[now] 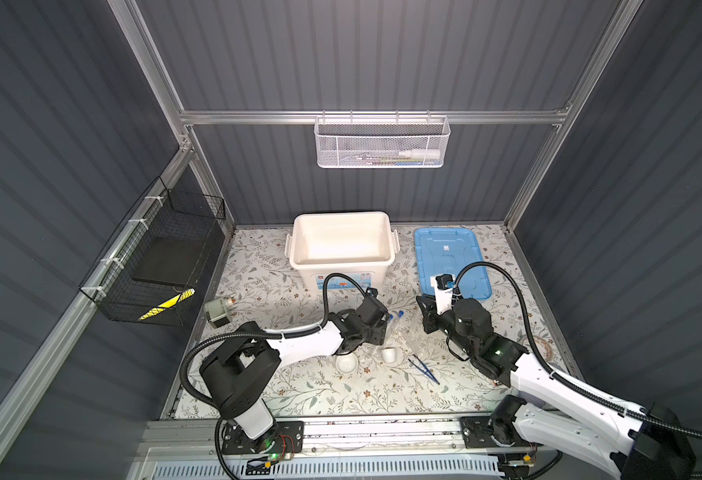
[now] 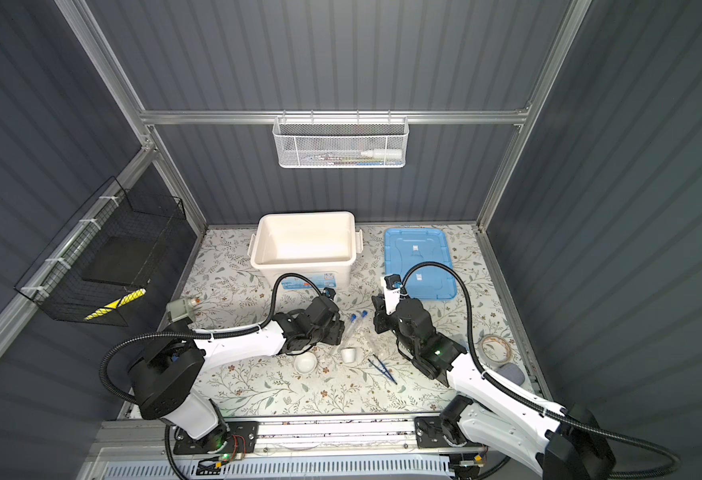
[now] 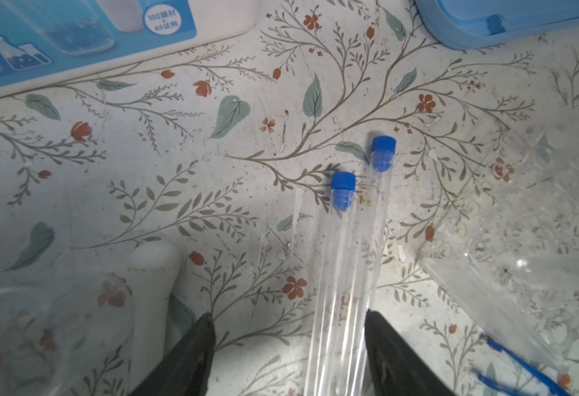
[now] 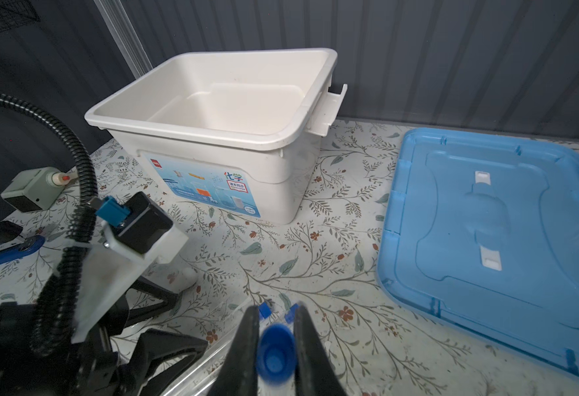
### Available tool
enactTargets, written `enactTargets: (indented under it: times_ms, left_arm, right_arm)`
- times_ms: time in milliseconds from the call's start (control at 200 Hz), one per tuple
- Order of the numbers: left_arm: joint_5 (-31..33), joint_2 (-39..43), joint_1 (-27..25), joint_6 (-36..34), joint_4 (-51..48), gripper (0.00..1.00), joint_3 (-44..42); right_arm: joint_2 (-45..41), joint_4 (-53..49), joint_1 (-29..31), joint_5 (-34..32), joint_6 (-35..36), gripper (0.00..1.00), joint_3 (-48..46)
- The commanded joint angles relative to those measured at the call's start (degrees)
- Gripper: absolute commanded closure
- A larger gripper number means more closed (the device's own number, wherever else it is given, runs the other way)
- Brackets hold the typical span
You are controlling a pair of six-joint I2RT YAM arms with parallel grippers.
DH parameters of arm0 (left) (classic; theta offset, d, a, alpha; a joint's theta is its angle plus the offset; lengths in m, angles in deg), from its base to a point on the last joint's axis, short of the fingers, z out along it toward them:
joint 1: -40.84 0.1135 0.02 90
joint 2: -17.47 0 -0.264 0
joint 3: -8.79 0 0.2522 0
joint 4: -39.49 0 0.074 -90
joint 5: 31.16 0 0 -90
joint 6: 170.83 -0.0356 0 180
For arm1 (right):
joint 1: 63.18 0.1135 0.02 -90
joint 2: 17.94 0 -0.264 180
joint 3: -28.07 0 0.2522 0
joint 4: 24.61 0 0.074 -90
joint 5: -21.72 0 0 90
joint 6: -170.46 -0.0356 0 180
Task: Organize the chemistry lab equipment
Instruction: 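Open the left gripper and pull the tube away with the right gripper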
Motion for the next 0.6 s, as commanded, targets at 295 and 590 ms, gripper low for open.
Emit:
enactTargets:
  times_ms: [295, 590]
  left_arm:
    - [-1.2, -1.0, 0.3, 0.0, 0.1, 0.31, 0.2]
    - [-0.8, 0.4, 0.3, -0.7, 0.6, 0.31, -0.8]
  right_arm:
    - [2.0, 6.1, 3.0, -2.6, 3.4, 0.84, -1.7]
    - [2.4, 5.8, 4.4, -4.5, 4.3, 0.83, -2.2]
